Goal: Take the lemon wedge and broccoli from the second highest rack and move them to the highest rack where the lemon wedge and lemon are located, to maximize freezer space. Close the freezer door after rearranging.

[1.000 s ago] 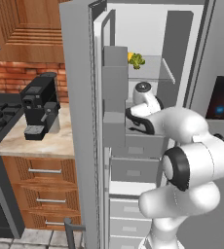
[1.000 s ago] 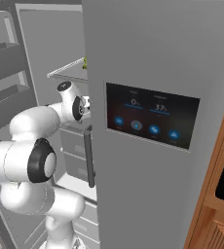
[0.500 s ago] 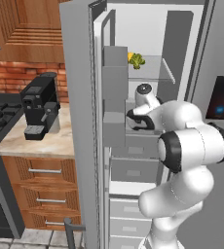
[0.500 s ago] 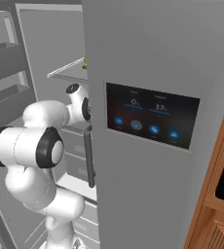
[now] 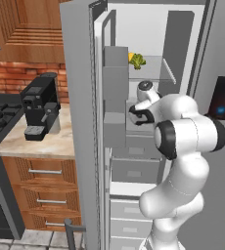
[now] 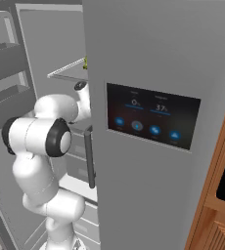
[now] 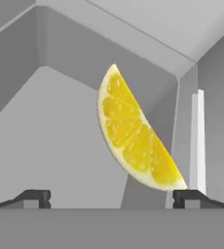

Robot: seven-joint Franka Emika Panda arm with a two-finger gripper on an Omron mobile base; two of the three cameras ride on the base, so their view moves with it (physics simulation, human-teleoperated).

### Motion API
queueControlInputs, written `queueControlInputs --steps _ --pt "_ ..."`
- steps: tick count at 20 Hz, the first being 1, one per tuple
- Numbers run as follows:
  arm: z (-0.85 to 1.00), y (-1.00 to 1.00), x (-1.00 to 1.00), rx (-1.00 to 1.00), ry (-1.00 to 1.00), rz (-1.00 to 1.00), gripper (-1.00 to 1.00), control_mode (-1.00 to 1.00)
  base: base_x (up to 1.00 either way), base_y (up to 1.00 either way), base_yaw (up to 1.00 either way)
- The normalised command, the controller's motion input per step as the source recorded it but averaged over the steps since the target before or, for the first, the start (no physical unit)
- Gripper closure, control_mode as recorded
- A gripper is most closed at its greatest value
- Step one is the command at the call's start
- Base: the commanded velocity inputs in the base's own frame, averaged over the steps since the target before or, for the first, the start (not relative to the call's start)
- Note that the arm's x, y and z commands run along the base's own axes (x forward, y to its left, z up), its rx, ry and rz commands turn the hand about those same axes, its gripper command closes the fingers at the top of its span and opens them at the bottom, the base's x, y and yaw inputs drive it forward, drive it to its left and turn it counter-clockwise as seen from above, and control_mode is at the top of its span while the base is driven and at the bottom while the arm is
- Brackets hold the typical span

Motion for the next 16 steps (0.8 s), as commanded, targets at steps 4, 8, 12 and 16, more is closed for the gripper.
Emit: queueControlInputs --steps 4,8,12,16 --pt "-0.04 -0.3 0.44 0.0 0.0 0.0 -1.0 -1.0 0.0 0.0 0.0" --pt "-0.02 -0.31 0.29 0.0 0.0 0.0 -1.0 -1.0 0.0 0.0 0.0" --pt "0.0 -0.22 0.01 0.0 -0.01 0.0 -1.0 -1.0 0.0 0.0 0.0" --pt "0.04 -0.08 -0.01 0.0 -0.13 0.0 -1.0 -1.0 0.0 0.0 0.0"
